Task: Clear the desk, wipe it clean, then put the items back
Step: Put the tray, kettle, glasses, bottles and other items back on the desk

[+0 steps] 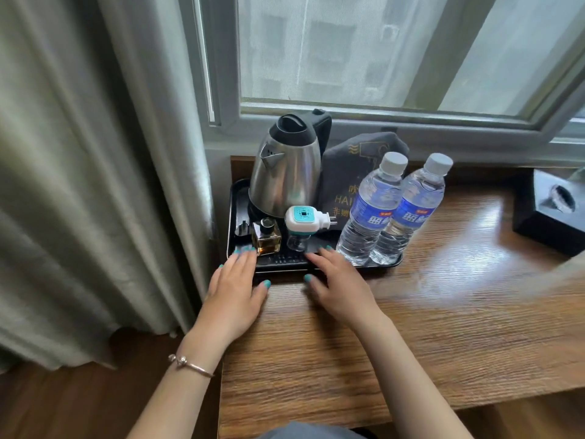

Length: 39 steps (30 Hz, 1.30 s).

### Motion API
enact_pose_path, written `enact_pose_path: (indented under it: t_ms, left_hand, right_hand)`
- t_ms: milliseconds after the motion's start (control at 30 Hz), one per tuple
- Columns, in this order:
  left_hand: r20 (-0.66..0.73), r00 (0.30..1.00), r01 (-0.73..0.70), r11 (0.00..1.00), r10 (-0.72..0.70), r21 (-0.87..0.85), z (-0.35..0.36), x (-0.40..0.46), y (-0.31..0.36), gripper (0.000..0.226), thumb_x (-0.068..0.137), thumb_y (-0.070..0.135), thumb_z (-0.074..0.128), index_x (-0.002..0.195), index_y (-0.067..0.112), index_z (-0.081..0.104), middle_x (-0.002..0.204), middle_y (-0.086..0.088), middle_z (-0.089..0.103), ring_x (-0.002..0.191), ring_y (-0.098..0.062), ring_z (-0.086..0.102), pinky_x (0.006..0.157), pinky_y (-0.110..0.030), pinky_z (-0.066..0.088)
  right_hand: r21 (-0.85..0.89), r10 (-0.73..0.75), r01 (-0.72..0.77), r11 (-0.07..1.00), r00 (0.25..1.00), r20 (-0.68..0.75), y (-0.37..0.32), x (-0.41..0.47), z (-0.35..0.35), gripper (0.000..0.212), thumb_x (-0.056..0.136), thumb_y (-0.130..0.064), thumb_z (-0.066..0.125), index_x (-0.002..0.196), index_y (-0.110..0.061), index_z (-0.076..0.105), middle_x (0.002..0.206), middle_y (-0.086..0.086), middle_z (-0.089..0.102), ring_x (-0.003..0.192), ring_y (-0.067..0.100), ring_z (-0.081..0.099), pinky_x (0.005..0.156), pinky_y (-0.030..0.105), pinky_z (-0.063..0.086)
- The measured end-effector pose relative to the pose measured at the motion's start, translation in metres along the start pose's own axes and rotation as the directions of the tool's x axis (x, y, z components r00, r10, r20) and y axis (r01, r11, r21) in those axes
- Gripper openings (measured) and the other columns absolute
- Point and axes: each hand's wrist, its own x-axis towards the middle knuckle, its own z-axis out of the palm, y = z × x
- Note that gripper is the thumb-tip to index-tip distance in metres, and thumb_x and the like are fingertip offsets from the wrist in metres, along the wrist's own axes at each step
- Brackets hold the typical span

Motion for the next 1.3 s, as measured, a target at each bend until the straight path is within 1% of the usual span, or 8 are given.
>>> enact_pose_path:
  t_ms: [100, 200, 300, 467, 667, 833, 1033, 1300]
  left_hand:
    - [0.123, 0.99, 0.055, 0.992, -0.069, 0.11, 0.002, -0.009, 0.014, 0.076, 0.1, 0.048, 0.036, 0.154, 0.023, -0.012, 0.16, 0.002, -0.019, 0.146, -0.019, -0.023, 0.119, -0.039, -0.008]
    - [0.258, 0.965, 0.028, 0.994, -0.056, 0.109, 0.003, -0.017, 0.03, 0.077, 0.099, 0.05, 0.035, 0.152, 0.028, -0.017, 0.157, 0.003, -0.03, 0.142, -0.023, -0.032, 0.117, -0.042, -0.013]
    - [0.409, 0.903, -0.144, 0.99, 0.129, 0.006, 0.006, -0.03, 0.047, 0.075, 0.099, 0.049, 0.037, 0.152, 0.034, -0.014, 0.156, 0.01, -0.031, 0.143, -0.015, -0.03, 0.119, -0.039, -0.012]
    - [0.549, 0.777, -0.276, 0.951, 0.308, -0.142, 0.005, -0.044, 0.076, 0.068, 0.098, 0.05, 0.039, 0.154, 0.032, 0.004, 0.161, 0.012, -0.009, 0.147, -0.007, -0.011, 0.121, -0.035, 0.002]
    - [0.505, 0.783, -0.373, 0.924, 0.363, -0.086, 0.006, -0.038, 0.115, 0.074, 0.09, 0.061, 0.048, 0.151, 0.025, 0.026, 0.155, 0.006, 0.029, 0.142, -0.013, 0.028, 0.114, -0.037, 0.03]
    - [0.655, 0.652, -0.442, 0.893, 0.382, -0.081, 0.017, -0.045, 0.149, 0.067, 0.089, 0.06, 0.051, 0.144, 0.024, 0.039, 0.142, 0.003, 0.048, 0.13, -0.018, 0.044, 0.104, -0.042, 0.042]
    - [0.631, 0.617, -0.499, 0.854, 0.47, -0.149, 0.035, -0.063, 0.205, 0.069, 0.091, 0.06, 0.049, 0.15, 0.031, 0.029, 0.15, 0.01, 0.039, 0.133, -0.01, 0.042, 0.105, -0.033, 0.043]
    - [0.644, 0.594, -0.564, 0.82, 0.483, -0.096, 0.099, -0.06, 0.337, 0.065, 0.092, 0.059, 0.045, 0.149, 0.032, 0.028, 0.154, 0.009, 0.033, 0.138, -0.011, 0.036, 0.108, -0.031, 0.04]
  right_hand:
    - [-0.13, 0.07, -0.042, 0.991, 0.972, 0.224, -0.001, -0.011, -0.008, 0.074, 0.096, -0.043, 0.054, 0.155, -0.033, 0.011, 0.164, 0.002, -0.001, 0.151, 0.022, -0.001, 0.121, 0.035, 0.007]
    - [-0.077, 0.182, -0.165, 0.983, 0.907, 0.381, -0.004, -0.029, -0.018, 0.086, 0.094, -0.048, 0.055, 0.154, -0.039, -0.006, 0.161, -0.002, -0.023, 0.149, 0.023, -0.018, 0.122, 0.043, 0.004]
    - [-0.012, 0.257, -0.277, 0.961, 0.87, 0.42, -0.009, -0.052, -0.03, 0.085, 0.094, -0.048, 0.055, 0.154, -0.038, -0.005, 0.16, -0.002, -0.024, 0.148, 0.027, -0.016, 0.12, 0.043, 0.004]
    - [-0.049, 0.363, -0.391, 0.919, 0.791, 0.493, -0.004, -0.092, -0.05, 0.073, 0.096, -0.048, 0.051, 0.156, -0.027, 0.014, 0.164, 0.005, 0.004, 0.151, 0.02, 0.002, 0.119, 0.031, 0.008]
    - [0.025, 0.535, -0.594, 0.804, 0.741, 0.406, 0.01, -0.152, -0.073, 0.069, 0.095, -0.042, 0.056, 0.154, -0.024, 0.024, 0.155, 0.001, 0.034, 0.14, 0.013, 0.032, 0.107, 0.02, 0.025]
    - [0.082, 0.67, -0.73, 0.679, 0.661, 0.337, 0.029, -0.21, -0.082, 0.068, 0.094, -0.043, 0.058, 0.152, -0.031, 0.026, 0.157, -0.008, 0.031, 0.142, 0.01, 0.031, 0.111, 0.024, 0.029]
    - [0.166, 0.735, -0.762, 0.626, 0.647, 0.203, 0.063, -0.246, -0.099, 0.062, 0.092, -0.043, 0.059, 0.147, -0.037, 0.032, 0.152, -0.011, 0.038, 0.137, 0.01, 0.038, 0.103, 0.024, 0.039]
    - [0.226, 0.734, -0.733, 0.641, 0.672, 0.1, 0.171, -0.299, -0.159, 0.061, 0.093, -0.04, 0.06, 0.148, -0.037, 0.032, 0.158, -0.014, 0.025, 0.143, 0.008, 0.028, 0.11, 0.025, 0.032]
